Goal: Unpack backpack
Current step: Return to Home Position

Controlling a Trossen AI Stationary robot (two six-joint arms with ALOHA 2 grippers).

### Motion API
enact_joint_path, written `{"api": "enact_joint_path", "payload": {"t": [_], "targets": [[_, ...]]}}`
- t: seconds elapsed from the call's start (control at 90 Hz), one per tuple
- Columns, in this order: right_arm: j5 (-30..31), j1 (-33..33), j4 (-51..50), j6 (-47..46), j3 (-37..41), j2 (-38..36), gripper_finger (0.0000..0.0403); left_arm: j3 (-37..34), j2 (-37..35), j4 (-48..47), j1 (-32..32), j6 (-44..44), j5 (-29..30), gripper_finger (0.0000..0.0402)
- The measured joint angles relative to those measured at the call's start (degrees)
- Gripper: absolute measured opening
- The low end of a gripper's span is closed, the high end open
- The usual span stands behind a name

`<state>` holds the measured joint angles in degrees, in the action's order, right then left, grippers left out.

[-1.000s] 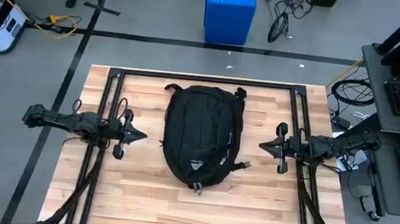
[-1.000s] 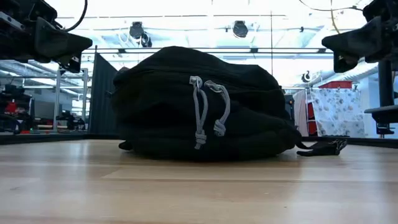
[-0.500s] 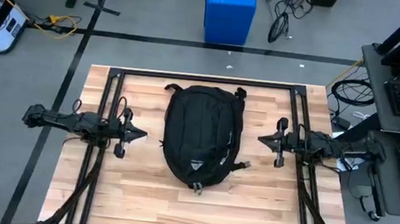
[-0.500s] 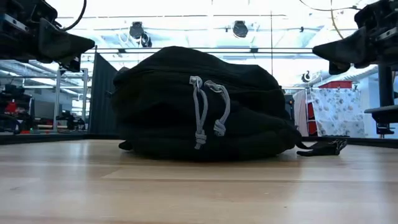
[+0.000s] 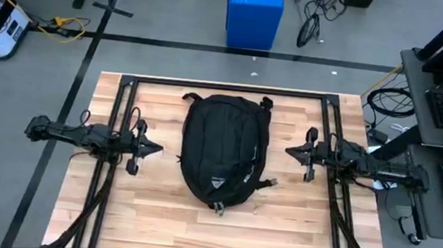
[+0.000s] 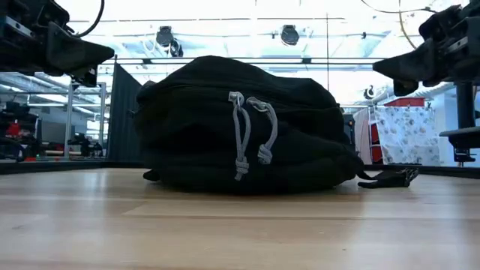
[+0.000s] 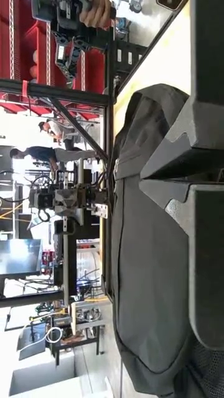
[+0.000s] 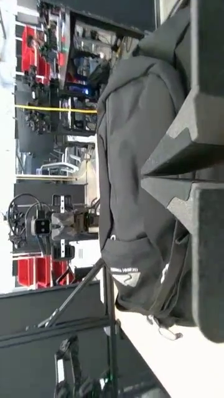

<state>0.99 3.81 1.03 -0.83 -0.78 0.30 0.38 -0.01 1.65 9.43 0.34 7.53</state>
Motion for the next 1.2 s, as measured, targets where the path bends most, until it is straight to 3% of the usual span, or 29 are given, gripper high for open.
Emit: {"api": "enact_joint_path", "payload": {"t": [0.556, 1.2], "targets": [[2.13, -6.41, 0.09, -2.12, 0.0, 0.0, 0.0, 0.0, 0.0, 0.02, 0.0, 0.0, 0.94, 0.0], [2.14, -9.55, 0.14, -2.11, 0.0, 1.65, 0.0, 0.0, 0.37, -0.26, 0.0, -0.03, -1.31, 0.0]]}}
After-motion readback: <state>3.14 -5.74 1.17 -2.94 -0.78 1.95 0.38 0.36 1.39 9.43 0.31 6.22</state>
